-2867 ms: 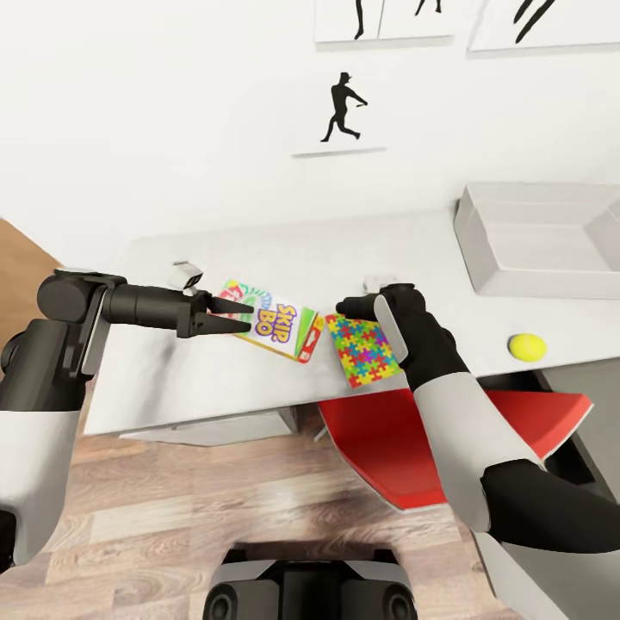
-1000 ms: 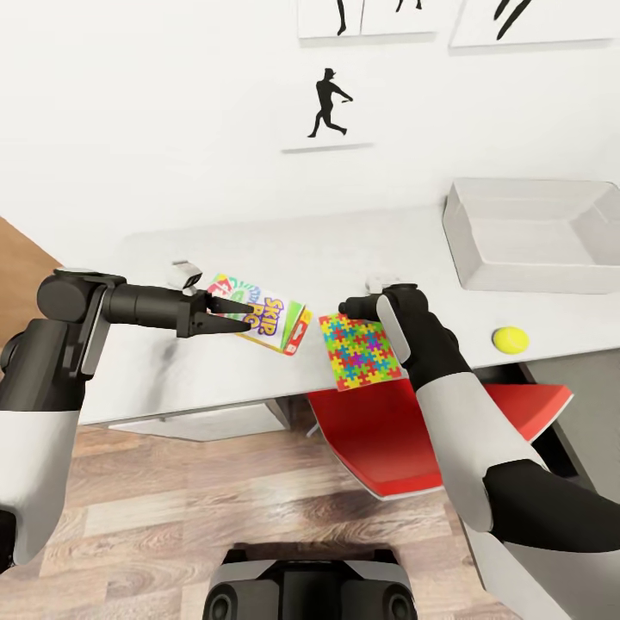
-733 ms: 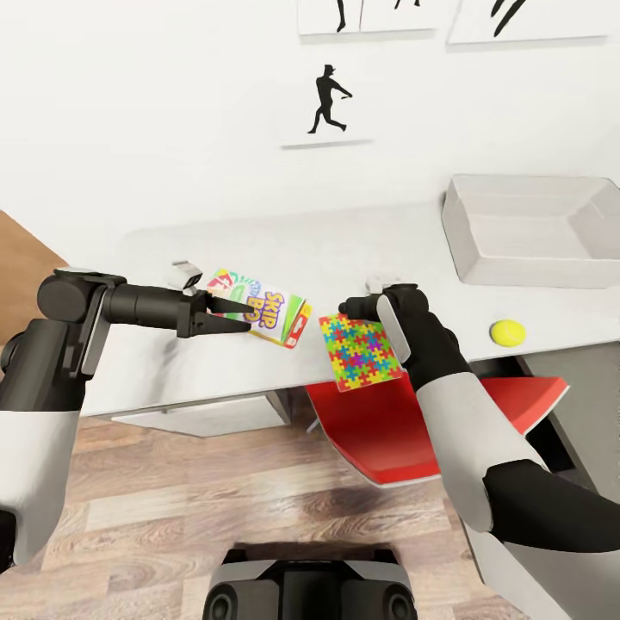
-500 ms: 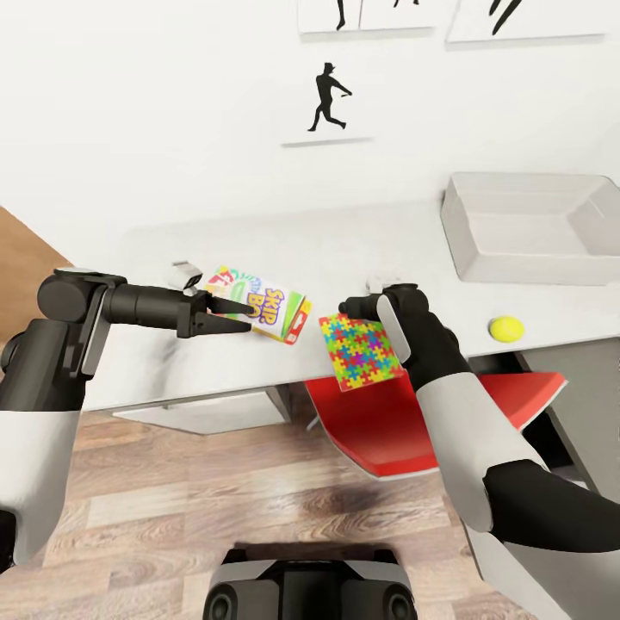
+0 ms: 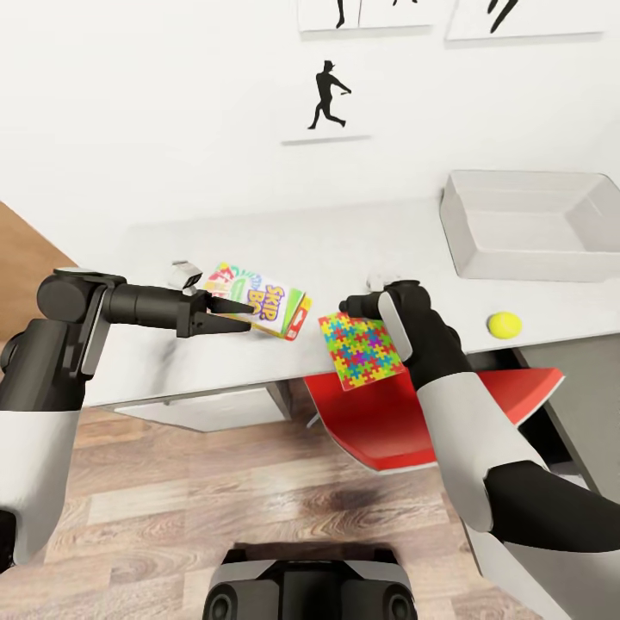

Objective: Put all the toys in the child's room - the three board games (two on the bed and one on the table), the two jigsaw puzzles on the table, and the tennis ball on the table - inside the toy box on the table in the child's room.

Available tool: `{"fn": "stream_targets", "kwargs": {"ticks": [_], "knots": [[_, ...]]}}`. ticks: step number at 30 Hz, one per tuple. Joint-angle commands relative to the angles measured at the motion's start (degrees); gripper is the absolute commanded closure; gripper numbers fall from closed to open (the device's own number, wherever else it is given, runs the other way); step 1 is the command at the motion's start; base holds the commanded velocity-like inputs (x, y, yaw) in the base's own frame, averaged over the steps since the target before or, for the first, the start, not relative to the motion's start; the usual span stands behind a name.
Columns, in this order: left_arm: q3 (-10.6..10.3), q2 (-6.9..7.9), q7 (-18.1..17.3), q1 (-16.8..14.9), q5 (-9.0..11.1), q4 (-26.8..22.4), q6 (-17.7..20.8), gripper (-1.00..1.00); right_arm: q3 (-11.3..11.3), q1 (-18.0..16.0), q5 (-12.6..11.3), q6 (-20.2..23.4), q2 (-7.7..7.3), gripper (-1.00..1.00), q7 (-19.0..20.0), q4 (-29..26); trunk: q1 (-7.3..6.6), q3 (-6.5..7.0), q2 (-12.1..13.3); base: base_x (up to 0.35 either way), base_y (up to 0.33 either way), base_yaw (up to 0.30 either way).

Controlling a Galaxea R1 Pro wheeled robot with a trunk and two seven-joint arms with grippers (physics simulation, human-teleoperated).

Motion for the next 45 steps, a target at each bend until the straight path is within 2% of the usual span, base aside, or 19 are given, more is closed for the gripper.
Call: {"fn": "stream_targets", "kwargs": {"ticks": [1, 28, 40, 45], "knots": [[-0.1, 0.07, -0.1, 0.0, 0.2, 0.0, 0.6, -1.0, 0.1, 0.0, -0.6, 0.2, 0.0, -1.0, -0.6, -0.1, 0.02, -0.08, -0.1, -0.089, 0.0, 0.0], [-0.1, 0.07, -0.1, -0.1, 0.2, 0.0, 0.6, -1.0, 0.0, 0.0, -0.7, 0.5, 0.0, -1.0, -0.7, -0.5, 0.02, -0.03, -0.1, -0.045, 0.0, 0.0], [-0.1, 0.27, -0.1, 0.0, 0.3, 0.0, 0.6, -1.0, 0.0, 0.0, -0.7, 0.4, 0.05, -1.0, -0.7, -0.7, 0.02, 0.79, -0.1, -0.001, 0.0, 0.0], [0.0, 0.41, -0.1, 0.0, 0.3, 0.0, 0.6, -1.0, 0.0, 0.0, -0.7, 0.4, 0.02, -1.0, -0.6, -2.6, 0.02, 1.24, -0.1, 0.0, 0.0, 0.0]]}}
